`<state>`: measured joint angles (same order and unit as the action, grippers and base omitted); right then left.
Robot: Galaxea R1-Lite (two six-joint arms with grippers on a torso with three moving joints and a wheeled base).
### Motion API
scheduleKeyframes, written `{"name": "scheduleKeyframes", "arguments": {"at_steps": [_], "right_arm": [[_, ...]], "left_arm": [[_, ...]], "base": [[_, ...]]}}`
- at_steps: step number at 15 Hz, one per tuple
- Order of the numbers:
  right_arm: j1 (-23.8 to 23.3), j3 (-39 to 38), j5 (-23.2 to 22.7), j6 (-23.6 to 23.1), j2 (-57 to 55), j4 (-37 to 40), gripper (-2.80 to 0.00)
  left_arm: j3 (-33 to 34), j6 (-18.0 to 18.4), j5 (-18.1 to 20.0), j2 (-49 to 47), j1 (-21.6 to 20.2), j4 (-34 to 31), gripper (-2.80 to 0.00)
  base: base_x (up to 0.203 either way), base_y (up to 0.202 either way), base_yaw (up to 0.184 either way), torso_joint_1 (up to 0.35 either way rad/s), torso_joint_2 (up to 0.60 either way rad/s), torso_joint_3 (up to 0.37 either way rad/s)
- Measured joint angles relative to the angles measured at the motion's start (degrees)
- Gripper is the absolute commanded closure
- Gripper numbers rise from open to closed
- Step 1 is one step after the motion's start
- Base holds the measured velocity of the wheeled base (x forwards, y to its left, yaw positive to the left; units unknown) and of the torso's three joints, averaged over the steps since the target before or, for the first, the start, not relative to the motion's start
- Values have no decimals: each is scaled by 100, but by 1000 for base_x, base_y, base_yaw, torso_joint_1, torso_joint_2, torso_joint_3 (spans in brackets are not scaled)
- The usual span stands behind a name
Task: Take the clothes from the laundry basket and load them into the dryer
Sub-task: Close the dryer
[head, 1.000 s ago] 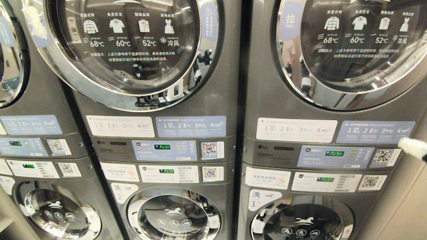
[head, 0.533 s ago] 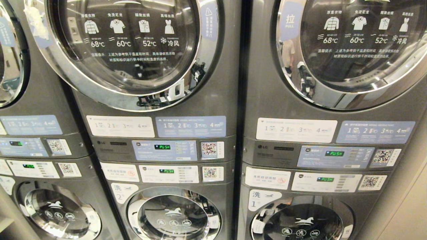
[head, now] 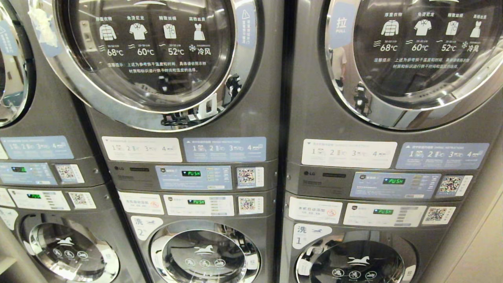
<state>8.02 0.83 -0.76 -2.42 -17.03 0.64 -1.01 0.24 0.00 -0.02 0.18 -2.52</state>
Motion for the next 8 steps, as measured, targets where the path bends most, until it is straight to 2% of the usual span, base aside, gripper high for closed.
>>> {"name": "scheduleKeyframes", "arguments": {"at_steps": [5, 8], "right_arm": [[22, -59, 49, 53, 136, 0, 0], [22, -56, 60, 124, 149, -1, 0]], "left_arm": [[2, 33, 0, 0, 0, -6, 0], [-2, 38, 0, 0, 0, -11, 0]], "base": [[0, 0, 0, 0, 0, 0], [168, 0, 0, 7, -5, -1]]}}
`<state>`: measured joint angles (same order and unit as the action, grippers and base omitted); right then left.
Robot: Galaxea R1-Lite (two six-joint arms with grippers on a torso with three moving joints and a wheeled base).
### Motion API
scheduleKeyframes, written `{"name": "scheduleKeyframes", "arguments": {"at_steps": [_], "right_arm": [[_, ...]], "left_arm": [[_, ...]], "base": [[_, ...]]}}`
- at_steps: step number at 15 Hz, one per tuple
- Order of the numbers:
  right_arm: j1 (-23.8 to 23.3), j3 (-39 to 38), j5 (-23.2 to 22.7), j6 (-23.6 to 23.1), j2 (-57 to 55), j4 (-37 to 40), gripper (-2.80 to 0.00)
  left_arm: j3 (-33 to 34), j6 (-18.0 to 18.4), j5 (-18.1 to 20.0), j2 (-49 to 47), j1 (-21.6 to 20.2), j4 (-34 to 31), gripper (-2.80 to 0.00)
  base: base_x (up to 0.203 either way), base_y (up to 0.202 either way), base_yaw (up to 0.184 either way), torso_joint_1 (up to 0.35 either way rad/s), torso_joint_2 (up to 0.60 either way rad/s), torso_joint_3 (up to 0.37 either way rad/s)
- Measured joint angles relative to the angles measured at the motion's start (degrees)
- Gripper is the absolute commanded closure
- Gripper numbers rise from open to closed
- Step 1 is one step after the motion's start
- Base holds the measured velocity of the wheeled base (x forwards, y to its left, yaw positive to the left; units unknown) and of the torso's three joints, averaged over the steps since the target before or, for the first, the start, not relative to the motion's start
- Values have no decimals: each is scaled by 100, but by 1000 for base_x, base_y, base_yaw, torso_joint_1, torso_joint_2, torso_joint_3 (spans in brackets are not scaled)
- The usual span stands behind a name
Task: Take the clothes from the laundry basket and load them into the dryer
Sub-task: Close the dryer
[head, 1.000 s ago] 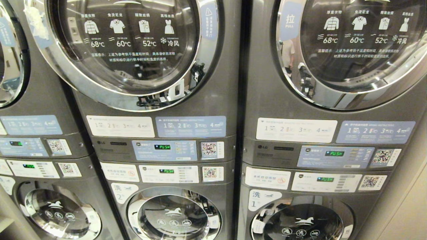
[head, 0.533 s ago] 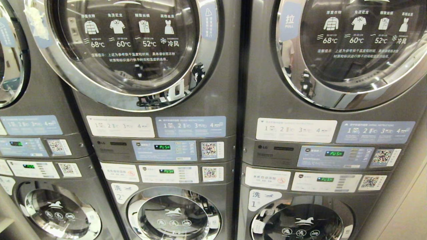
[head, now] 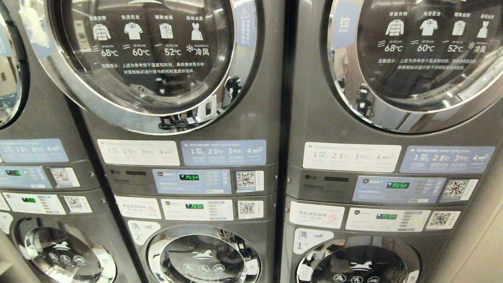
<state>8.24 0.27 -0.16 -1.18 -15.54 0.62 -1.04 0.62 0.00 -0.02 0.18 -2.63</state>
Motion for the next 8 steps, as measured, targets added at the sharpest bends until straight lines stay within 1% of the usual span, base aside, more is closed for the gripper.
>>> {"name": "scheduleKeyframes", "arguments": {"at_steps": [4, 6, 8], "right_arm": [[-1, 0, 2, 6, 2, -4, 0], [0, 0, 2, 11, 2, -5, 0], [0, 0, 2, 13, -2, -2, 0]], "left_arm": [[-1, 0, 0, 0, 0, 0, 0], [-4, 0, 0, 0, 0, 0, 0], [2, -7, 0, 0, 0, 5, 0]], "base": [[201, 0, -1, 4, 7, 0], [174, 0, -1, 5, 5, 1], [28, 0, 2, 9, 7, 1]]}}
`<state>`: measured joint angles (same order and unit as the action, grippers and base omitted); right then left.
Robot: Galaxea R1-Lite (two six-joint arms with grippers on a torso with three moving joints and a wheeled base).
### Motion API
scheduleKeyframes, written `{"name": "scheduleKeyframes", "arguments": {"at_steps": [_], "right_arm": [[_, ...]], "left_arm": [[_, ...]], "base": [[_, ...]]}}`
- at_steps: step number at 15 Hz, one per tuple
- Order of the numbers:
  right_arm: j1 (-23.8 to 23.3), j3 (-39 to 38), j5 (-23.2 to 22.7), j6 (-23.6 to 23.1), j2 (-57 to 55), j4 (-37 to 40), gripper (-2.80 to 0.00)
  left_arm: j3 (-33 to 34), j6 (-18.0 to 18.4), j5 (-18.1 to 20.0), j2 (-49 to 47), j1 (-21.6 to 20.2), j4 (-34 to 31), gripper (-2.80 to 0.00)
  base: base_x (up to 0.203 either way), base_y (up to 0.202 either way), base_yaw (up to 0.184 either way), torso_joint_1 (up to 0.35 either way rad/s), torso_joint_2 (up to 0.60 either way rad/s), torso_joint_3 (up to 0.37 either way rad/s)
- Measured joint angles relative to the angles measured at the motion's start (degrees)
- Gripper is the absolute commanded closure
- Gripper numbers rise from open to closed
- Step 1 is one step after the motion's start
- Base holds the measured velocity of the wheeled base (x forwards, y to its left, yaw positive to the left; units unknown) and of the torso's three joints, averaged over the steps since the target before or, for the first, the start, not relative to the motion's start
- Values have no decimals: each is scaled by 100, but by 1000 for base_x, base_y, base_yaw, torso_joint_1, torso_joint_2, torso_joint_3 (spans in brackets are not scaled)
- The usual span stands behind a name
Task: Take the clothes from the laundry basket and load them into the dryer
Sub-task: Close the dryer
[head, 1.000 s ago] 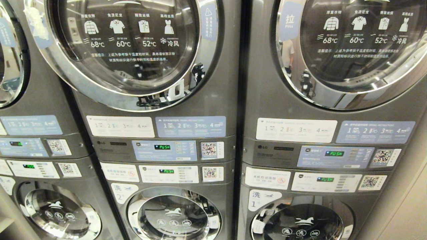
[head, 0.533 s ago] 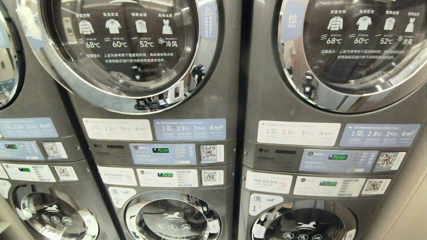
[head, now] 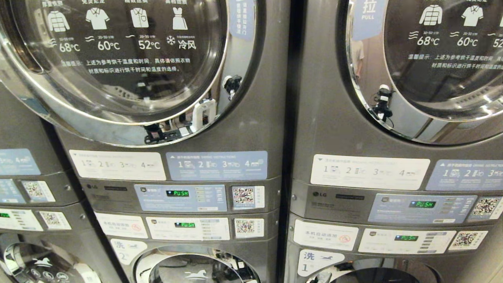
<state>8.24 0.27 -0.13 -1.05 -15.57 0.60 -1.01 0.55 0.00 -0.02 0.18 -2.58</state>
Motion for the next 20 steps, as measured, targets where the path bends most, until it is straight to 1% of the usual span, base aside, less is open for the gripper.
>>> {"name": "scheduleKeyframes", "arguments": {"at_steps": [6, 8, 18, 20], "right_arm": [[0, 0, -2, 64, -2, -8, 0], [0, 0, -1, 83, -2, -9, 0], [0, 0, -2, 91, -5, -7, 0], [-2, 0, -4, 89, -5, -7, 0]], "left_arm": [[3, -2, 0, 0, 0, 5, 0], [5, -2, 0, 0, -2, 4, 0], [5, -2, 0, 0, 0, 6, 0], [5, -4, 0, 0, 9, 5, 0]], "base": [[0, 0, 0, 0, 0, 0], [8, 73, 5, 3, 3, 1], [0, 189, -2, 3, 4, 3], [0, 129, 0, 3, 2, 4]]}}
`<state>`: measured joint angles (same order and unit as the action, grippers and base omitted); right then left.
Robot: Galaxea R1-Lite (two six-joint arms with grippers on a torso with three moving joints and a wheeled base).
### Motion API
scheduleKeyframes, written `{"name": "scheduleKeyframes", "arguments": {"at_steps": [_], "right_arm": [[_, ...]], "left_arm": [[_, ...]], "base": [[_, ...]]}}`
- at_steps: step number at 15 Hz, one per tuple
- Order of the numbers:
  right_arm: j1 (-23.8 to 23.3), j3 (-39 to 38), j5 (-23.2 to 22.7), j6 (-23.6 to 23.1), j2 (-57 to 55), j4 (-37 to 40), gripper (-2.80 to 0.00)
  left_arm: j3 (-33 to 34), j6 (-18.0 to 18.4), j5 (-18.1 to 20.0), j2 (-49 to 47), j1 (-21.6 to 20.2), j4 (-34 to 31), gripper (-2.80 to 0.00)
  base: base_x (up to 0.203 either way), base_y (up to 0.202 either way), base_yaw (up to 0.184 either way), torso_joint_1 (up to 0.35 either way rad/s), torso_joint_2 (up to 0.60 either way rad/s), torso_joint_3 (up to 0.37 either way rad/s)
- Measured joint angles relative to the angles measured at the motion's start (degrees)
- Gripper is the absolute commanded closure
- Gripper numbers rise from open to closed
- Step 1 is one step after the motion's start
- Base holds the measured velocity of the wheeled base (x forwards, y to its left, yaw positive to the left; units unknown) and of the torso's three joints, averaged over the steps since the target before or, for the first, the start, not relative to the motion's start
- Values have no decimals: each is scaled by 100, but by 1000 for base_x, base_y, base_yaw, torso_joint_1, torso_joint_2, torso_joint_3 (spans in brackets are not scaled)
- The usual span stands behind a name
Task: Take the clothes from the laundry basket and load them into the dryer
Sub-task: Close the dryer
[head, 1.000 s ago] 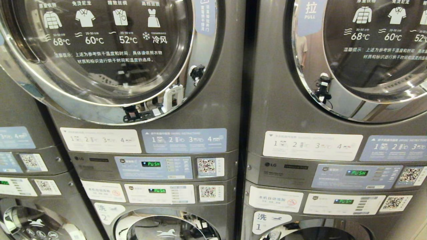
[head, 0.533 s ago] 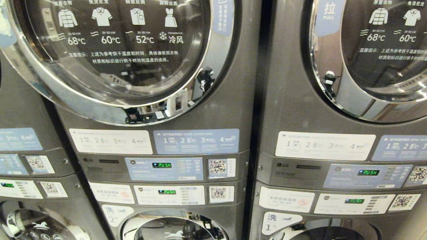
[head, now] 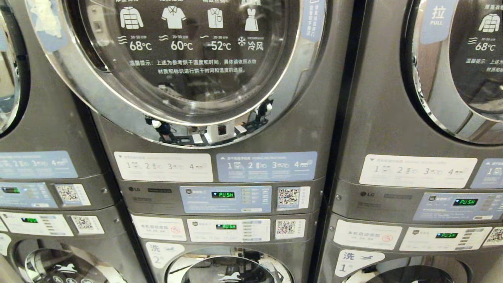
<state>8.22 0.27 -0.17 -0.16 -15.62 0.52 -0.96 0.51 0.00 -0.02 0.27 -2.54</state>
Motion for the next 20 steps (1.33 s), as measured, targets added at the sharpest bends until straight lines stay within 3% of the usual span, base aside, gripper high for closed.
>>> {"name": "scheduleKeyframes", "arguments": {"at_steps": [4, 5, 7, 10, 13, 20], "right_arm": [[7, 0, 1, 0, -4, 0, 0], [-1, 0, 1, 5, -4, -6, 0], [9, -2, 1, 6, -4, 0, 0], [2, -2, 1, 16, -6, -1, 0], [2, -9, 1, 16, -4, -9, 0], [2, -9, 1, 16, -6, -9, 0]], "left_arm": [[-13, 27, 23, 0, -11, -58, 0], [-24, 179, 93, 0, -5, -57, 0], [-320, 469, 467, -19, -16, -87, 0], [-1249, 393, 1040, -650, 0, -165, 0], [-2604, 114, 1225, -2395, 11, 227, 0], [-6085, -177, 1360, -6776, -49, 2120, 0]], "base": [[0, 12, -1, 0, -1, 0], [0, 0, 0, 0, 0, 0], [0, 0, 0, 0, 0, 0], [0, 0, 0, 0, 0, 0], [0, 0, 0, 0, 0, 0], [0, 0, 0, 0, 0, 0]]}}
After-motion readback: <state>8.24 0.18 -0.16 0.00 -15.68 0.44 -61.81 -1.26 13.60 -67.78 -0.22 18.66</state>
